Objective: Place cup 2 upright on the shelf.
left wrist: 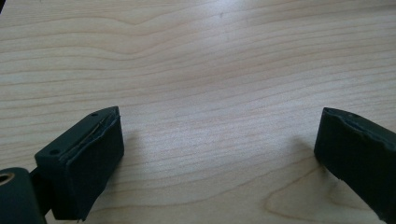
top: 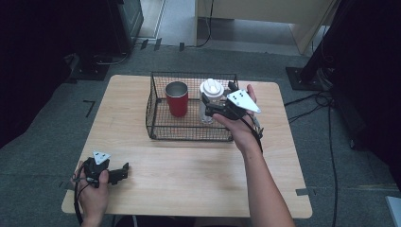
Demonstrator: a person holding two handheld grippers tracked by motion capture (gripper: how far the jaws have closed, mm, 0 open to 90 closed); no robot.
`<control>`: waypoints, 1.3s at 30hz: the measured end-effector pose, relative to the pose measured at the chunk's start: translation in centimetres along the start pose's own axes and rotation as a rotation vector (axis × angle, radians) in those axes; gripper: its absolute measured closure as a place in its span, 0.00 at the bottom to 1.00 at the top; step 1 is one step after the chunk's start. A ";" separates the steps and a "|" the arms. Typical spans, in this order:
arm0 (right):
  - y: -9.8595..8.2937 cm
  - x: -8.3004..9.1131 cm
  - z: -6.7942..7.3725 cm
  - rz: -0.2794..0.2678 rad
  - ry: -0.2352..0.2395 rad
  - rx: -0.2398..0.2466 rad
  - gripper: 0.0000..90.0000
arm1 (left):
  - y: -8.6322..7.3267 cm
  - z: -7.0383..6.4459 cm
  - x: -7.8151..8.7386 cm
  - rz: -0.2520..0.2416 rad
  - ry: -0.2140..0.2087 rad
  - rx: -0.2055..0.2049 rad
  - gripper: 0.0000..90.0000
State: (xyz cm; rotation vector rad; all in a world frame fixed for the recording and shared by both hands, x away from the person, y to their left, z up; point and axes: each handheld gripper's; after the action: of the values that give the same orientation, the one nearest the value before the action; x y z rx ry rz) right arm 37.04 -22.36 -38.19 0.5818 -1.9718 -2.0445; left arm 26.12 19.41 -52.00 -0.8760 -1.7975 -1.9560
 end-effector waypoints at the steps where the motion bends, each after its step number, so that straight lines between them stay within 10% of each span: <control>1: 0.0 0.2 0.0 -0.002 0.000 0.001 0.00 | 0.0 0.0 0.0 0.000 0.000 0.000 0.02; 39: -1.5 7.9 -1.6 -0.010 -0.043 0.009 0.00 | 0.0 0.0 0.0 -0.001 0.001 -0.001 0.02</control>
State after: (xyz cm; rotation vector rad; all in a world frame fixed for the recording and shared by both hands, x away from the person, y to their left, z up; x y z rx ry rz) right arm 30.83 -27.17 -40.63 0.5557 -2.0075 -2.0716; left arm 26.13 19.41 -52.01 -0.8746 -1.7976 -1.9575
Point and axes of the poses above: each handheld gripper's, and its own axes: x roughly backward along the jaws, y roughly out of its top, z roughly to its left, and after that the axes turned 6 degrees about -z, right-handed
